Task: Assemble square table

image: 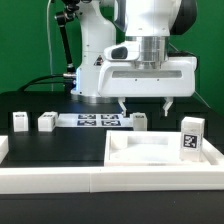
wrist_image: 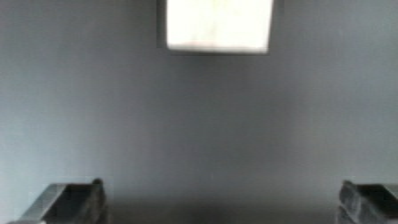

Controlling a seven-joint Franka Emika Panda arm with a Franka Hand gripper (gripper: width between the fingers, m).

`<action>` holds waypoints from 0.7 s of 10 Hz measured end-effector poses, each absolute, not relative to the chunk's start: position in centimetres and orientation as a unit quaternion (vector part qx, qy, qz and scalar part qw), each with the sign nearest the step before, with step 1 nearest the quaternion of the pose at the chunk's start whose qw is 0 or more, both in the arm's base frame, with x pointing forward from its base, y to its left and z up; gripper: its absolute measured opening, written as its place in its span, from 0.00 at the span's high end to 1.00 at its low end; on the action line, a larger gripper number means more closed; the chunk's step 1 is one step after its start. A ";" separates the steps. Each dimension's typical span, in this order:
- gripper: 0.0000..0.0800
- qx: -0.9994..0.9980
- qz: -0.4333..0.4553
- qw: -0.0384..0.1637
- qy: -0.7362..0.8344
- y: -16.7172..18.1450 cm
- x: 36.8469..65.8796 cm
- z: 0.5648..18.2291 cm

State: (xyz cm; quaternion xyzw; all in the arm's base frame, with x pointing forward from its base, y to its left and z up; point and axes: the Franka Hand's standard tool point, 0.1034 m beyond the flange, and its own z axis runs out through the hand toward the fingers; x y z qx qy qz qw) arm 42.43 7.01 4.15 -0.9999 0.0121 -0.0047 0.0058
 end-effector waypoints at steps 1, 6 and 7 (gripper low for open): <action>0.19 -1.000 -0.002 0.005 0.012 7.0 42.1 4.0; 0.19 -1.000 0.018 0.005 0.009 7.0 41.4 3.8; 0.19 -0.999 0.034 0.005 -0.001 6.9 41.0 3.7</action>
Offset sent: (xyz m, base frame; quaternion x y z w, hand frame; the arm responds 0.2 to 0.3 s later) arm 0.0000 0.0000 0.0000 0.0000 0.0000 0.0000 1.0000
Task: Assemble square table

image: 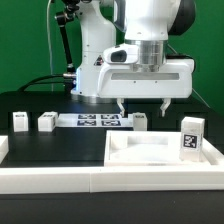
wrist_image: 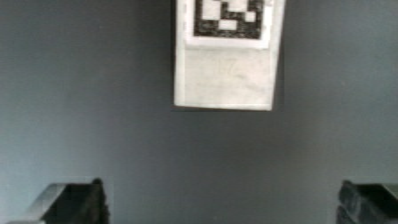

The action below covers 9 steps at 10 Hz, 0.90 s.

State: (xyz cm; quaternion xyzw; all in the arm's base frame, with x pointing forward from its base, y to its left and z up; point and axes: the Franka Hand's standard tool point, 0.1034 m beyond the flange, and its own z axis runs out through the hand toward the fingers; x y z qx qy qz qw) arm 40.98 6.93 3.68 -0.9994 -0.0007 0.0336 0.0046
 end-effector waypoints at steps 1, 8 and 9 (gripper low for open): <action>0.19 -0.996 0.084 0.007 -0.009 6.9 40.6 3.8; 0.19 -0.960 0.281 0.010 -0.006 7.2 40.5 3.7; 0.19 -0.948 0.318 0.009 -0.006 7.2 40.0 3.7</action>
Offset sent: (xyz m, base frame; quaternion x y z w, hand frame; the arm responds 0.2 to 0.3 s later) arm 0.0000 0.0000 0.0000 0.0000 -0.1938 0.0000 0.9810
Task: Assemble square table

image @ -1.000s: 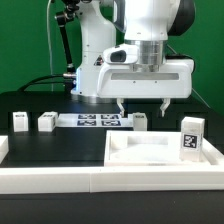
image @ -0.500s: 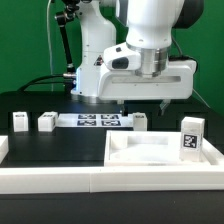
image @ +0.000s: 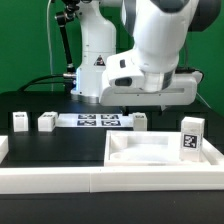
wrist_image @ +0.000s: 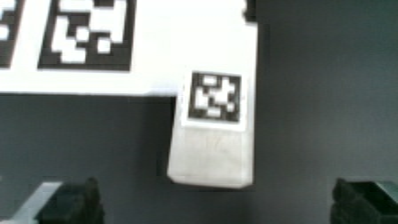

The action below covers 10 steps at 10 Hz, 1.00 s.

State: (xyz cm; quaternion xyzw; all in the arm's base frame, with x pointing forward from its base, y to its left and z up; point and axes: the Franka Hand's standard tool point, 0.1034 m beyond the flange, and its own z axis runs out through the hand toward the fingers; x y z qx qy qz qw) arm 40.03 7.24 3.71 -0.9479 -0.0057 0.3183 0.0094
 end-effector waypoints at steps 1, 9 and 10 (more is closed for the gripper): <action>0.19 -0.937 0.348 0.009 -0.005 7.2 40.1 3.5; 0.19 -0.859 0.511 0.003 -0.001 6.9 39.0 1.2; 0.19 -0.861 0.508 0.003 -0.001 6.9 39.0 0.9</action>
Offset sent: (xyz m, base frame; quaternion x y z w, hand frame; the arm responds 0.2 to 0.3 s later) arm -0.0028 0.0009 -0.0012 0.0020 -0.1882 -0.0021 0.9821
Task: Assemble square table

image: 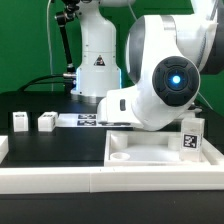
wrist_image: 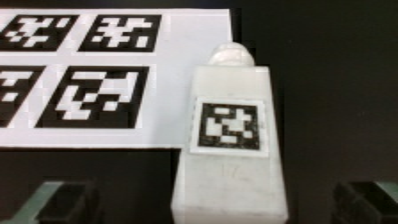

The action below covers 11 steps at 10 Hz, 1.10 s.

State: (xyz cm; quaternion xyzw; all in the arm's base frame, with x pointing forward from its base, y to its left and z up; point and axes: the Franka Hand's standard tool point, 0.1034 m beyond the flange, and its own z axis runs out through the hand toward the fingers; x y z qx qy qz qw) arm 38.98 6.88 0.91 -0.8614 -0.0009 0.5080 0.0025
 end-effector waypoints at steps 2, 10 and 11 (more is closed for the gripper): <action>0.19 -0.864 0.503 0.002 0.000 6.8 38.8 0.4; 0.64 -0.866 0.499 0.002 0.002 6.7 38.7 0.2; 0.64 -0.867 0.499 0.002 0.002 6.7 38.8 0.2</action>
Offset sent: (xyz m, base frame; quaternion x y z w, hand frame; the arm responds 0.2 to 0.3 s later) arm -0.0069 0.0016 -0.0090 0.0075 0.0124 0.0059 0.9999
